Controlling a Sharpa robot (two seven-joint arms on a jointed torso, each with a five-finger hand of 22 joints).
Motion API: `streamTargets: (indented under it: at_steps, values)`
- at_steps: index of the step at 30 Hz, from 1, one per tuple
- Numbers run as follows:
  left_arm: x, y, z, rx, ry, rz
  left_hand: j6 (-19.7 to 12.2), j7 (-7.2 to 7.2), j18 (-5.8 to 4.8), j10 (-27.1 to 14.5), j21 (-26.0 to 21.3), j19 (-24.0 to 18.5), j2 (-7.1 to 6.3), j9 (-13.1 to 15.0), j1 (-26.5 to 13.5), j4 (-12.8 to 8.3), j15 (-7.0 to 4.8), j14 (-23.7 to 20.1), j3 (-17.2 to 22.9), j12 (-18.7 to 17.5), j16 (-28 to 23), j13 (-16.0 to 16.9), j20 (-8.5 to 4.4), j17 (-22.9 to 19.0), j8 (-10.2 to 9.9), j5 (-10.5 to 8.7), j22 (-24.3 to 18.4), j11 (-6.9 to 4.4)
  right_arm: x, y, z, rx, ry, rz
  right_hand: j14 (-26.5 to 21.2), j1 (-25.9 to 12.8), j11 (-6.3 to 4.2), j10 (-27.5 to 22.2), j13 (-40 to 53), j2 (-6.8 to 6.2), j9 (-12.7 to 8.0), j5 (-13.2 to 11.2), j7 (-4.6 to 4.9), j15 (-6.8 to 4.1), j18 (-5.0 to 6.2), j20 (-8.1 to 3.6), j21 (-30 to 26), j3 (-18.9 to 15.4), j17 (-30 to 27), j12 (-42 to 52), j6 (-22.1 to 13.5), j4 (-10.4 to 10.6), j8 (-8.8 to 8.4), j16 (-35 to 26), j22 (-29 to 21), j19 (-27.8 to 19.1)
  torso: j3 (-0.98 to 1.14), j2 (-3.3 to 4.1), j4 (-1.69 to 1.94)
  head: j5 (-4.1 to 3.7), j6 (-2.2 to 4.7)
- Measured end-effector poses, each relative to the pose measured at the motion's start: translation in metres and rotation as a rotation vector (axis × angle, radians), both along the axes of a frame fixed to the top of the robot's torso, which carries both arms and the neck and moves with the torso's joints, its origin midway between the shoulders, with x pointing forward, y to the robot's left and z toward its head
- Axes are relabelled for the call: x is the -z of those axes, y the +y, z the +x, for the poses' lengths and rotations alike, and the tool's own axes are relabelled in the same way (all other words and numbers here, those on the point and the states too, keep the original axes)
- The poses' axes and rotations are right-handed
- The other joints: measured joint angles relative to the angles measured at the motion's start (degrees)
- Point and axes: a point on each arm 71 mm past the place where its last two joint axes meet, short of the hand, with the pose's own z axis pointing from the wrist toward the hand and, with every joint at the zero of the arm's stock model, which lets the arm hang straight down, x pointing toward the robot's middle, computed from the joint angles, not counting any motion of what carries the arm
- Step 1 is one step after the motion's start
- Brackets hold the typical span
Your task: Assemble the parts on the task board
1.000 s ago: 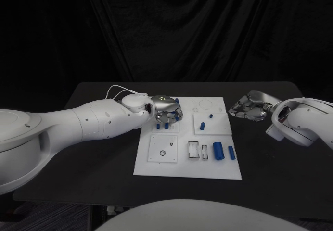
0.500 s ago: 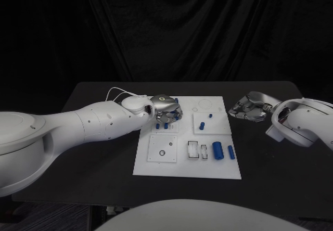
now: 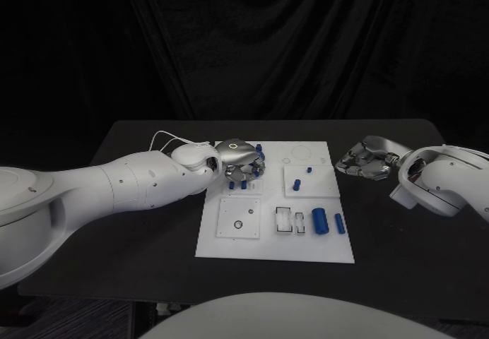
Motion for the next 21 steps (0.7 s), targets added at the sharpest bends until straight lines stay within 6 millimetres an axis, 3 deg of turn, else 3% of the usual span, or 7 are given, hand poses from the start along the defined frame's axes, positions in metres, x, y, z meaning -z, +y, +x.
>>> streamTargets:
  at_steps: [3,12,21]
  values:
    - [-0.006,0.004,-0.003,0.006,-0.016,-0.016,0.3,0.08,0.00,0.2,0.0,0.0,-0.01,0.0,0.0,0.0,0.00,0.0,0.0,0.0,0.0,-0.2,0.00,0.1,0.3,0.00,0.0,-0.03,0.000,-0.001,0.000,0.002,0.001,-0.001,0.0,0.0,0.00,0.0,0.0,0.00,0.0,0.0,0.00,0.00,0.00,0.00,0.0,0.0,0.0,0.0,0.0,0.0,0.00,0.0,0.0,0.0,-0.01,0.00,0.05,-0.09,0.00]
    - [-0.052,0.012,-0.003,0.019,-0.098,-0.058,0.5,0.28,0.00,1.4,0.0,0.0,-0.09,0.3,0.1,-0.2,0.32,0.7,-0.2,0.0,0.5,-0.5,-0.01,0.7,0.3,0.00,0.0,0.00,0.000,-0.004,-0.001,0.007,0.003,-0.001,0.0,0.0,0.00,0.0,0.0,0.00,0.0,0.0,0.00,0.00,0.00,0.00,0.0,0.0,0.0,0.0,0.0,0.0,0.00,0.0,0.0,0.0,-0.05,-0.07,0.21,0.04,0.00]
    - [-0.057,0.026,-0.002,-0.024,-0.084,-0.033,0.5,0.29,-0.01,1.9,0.0,-0.1,-0.09,0.3,0.1,-0.3,0.32,0.7,-0.3,-0.5,0.5,-0.9,-0.22,0.2,0.3,-0.04,0.0,0.07,0.001,-0.005,0.000,0.009,0.007,0.000,0.0,0.0,0.00,0.0,0.0,0.00,0.0,0.0,0.00,0.00,-0.01,0.00,0.0,0.0,0.0,0.0,0.0,0.0,0.00,0.0,0.0,0.0,-0.04,-0.06,0.34,0.05,0.00]
